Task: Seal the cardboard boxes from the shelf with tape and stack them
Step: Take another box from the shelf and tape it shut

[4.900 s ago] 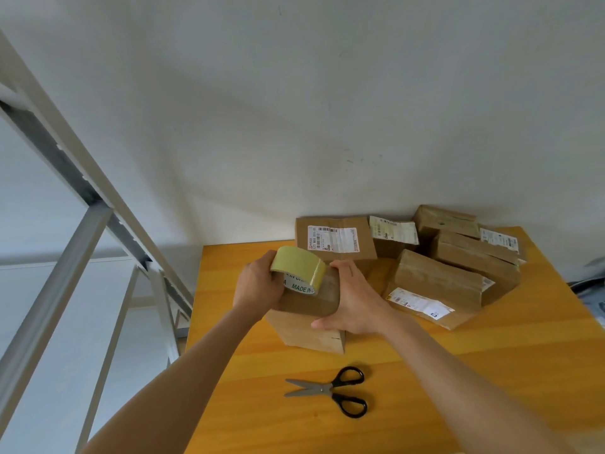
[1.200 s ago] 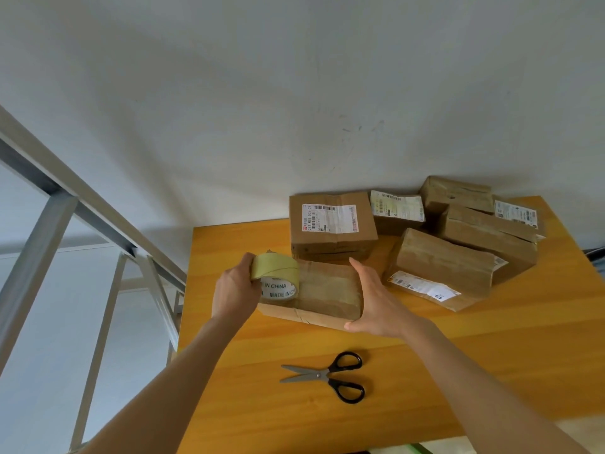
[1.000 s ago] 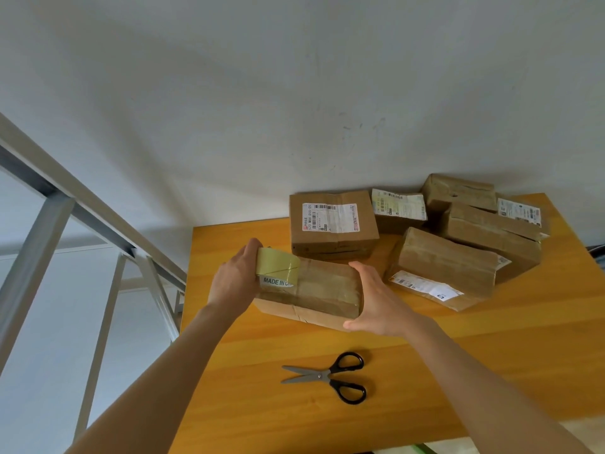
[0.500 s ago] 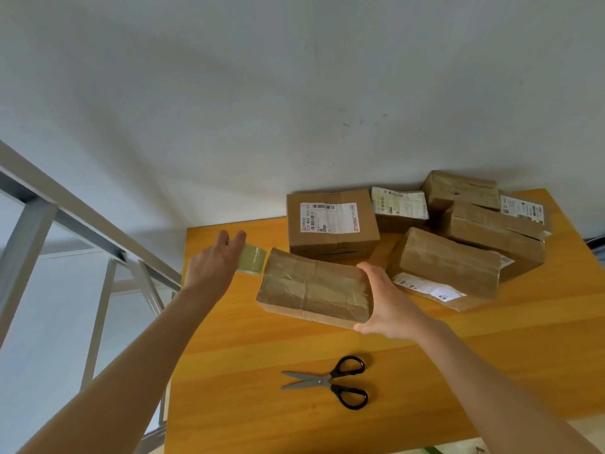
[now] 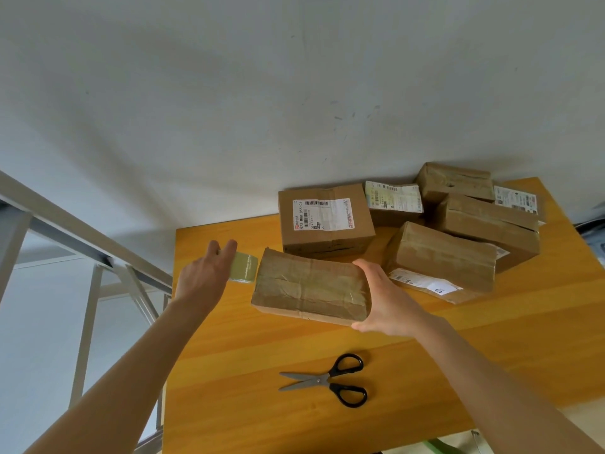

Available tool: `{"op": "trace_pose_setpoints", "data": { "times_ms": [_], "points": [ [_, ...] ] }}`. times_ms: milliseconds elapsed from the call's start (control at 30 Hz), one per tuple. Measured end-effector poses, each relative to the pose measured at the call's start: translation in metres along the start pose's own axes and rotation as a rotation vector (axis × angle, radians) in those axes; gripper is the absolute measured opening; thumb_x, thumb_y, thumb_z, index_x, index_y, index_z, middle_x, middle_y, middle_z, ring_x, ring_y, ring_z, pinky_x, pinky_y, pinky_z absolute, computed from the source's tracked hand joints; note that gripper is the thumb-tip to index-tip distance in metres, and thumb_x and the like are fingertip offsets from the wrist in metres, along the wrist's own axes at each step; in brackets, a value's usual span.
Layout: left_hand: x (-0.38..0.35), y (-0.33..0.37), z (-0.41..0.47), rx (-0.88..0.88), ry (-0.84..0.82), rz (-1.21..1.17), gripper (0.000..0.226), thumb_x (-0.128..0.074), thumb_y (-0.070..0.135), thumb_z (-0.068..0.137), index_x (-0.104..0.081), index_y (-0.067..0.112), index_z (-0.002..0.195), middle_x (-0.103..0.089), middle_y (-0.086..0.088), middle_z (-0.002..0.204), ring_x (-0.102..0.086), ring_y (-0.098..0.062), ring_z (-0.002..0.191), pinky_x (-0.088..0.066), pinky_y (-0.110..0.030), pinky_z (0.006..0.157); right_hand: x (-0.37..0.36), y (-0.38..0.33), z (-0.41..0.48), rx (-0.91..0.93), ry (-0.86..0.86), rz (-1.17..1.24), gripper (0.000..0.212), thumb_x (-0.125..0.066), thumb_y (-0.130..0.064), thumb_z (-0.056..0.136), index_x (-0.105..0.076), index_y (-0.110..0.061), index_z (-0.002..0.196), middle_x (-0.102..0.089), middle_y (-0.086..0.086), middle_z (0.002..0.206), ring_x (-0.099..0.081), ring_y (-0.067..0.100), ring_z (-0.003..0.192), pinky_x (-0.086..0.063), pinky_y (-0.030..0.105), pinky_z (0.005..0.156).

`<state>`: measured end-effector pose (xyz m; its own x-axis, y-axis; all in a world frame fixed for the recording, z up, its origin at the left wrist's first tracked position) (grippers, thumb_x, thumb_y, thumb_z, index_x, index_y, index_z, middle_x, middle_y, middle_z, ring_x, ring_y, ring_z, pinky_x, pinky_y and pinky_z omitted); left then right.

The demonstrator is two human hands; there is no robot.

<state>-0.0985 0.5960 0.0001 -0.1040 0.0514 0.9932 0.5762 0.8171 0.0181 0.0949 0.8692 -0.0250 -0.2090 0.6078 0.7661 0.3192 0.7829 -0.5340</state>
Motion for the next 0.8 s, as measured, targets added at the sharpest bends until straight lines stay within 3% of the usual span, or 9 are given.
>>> {"op": "trace_pose_setpoints", "data": {
  "times_ms": [133,267,433,533,600,667,733,800],
  "points": [
    [-0.009,-0.001,0.002,0.002,-0.033,0.009,0.053,-0.058,-0.001,0.084,-0.037,0.016,0.129,-0.047,-0.008,0.104,-0.041,-0.018,0.047,-0.037,-0.029,0.040,0.001,-0.001,0.000,-0.018,-0.010,0.004,0.114,-0.088,-0.042,0.062,-0.007,-0.042,0.143,-0.018,-0.017,0.145,-0.051,0.005,0.093,-0.040,0.010,0.054],
    [-0.016,-0.001,0.003,0.012,-0.066,0.029,0.053,-0.056,-0.001,0.085,-0.034,0.018,0.130,-0.046,-0.006,0.103,-0.045,-0.018,0.047,-0.039,-0.029,0.040,0.002,-0.004,-0.001,-0.035,-0.023,-0.007,0.114,-0.088,-0.041,0.063,-0.006,-0.044,0.142,-0.016,-0.020,0.143,-0.050,-0.001,0.071,-0.041,0.010,0.045],
    [-0.019,0.002,0.003,0.029,-0.095,0.045,0.054,-0.056,0.002,0.088,-0.029,0.019,0.132,-0.045,-0.006,0.106,-0.043,-0.016,0.049,-0.032,-0.026,0.041,0.003,-0.005,-0.002,-0.039,-0.013,-0.047,0.114,-0.088,-0.043,0.062,-0.006,-0.045,0.141,-0.016,-0.019,0.144,-0.052,0.001,0.075,-0.039,0.009,0.045],
    [-0.018,0.005,0.004,0.042,-0.107,0.037,0.055,-0.054,0.002,0.089,-0.028,0.019,0.134,-0.045,-0.007,0.109,-0.047,-0.020,0.052,-0.035,-0.028,0.044,0.003,-0.009,-0.003,-0.030,-0.005,-0.074,0.117,-0.089,-0.044,0.061,-0.004,-0.042,0.143,-0.016,-0.015,0.147,-0.051,0.007,0.101,-0.043,0.010,0.066],
    [-0.017,0.005,0.004,0.040,-0.107,0.022,0.054,-0.053,0.001,0.090,-0.028,0.019,0.134,-0.046,-0.008,0.110,-0.047,-0.022,0.054,-0.036,-0.029,0.046,0.005,-0.011,-0.002,-0.036,-0.006,-0.111,0.123,-0.089,-0.045,0.060,-0.001,-0.037,0.146,-0.007,-0.014,0.151,-0.042,0.018,0.128,-0.046,0.026,0.095],
    [-0.016,0.004,0.004,0.033,-0.105,-0.002,0.052,-0.052,0.004,0.091,-0.029,0.019,0.135,-0.046,-0.009,0.110,-0.047,-0.023,0.056,-0.037,-0.030,0.047,0.006,-0.013,-0.001,-0.062,-0.029,-0.194,0.135,-0.088,-0.050,0.059,0.008,-0.028,0.151,0.012,-0.009,0.156,-0.007,0.025,0.148,-0.019,0.038,0.118],
    [-0.016,0.004,0.005,0.028,-0.104,-0.024,0.050,-0.052,0.008,0.092,-0.028,0.020,0.135,-0.046,-0.010,0.111,-0.051,-0.024,0.060,-0.040,-0.031,0.049,0.005,-0.024,0.003,-0.069,-0.046,-0.289,0.146,-0.083,-0.063,0.057,0.019,-0.019,0.151,0.029,-0.003,0.156,0.019,0.023,0.147,0.005,0.038,0.115],
    [-0.017,0.004,0.006,0.021,-0.105,-0.040,0.052,-0.053,0.010,0.092,-0.028,0.021,0.136,-0.047,-0.010,0.112,-0.057,-0.025,0.066,-0.046,-0.032,0.052,0.000,-0.046,0.011,-0.038,-0.032,-0.312,0.150,-0.076,-0.074,0.056,0.025,-0.015,0.149,0.033,-0.001,0.155,0.026,0.021,0.144,0.013,0.037,0.111]
  ]
}}
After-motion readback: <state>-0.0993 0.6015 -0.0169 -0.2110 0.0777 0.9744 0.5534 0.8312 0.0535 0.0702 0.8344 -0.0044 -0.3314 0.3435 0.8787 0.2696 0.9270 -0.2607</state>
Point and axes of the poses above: each hand's wrist, its own z-axis towards the middle knuckle, its own x-axis out of the back of the hand, y = z × x, the point moved 2 cm from there along z, towards the middle knuckle
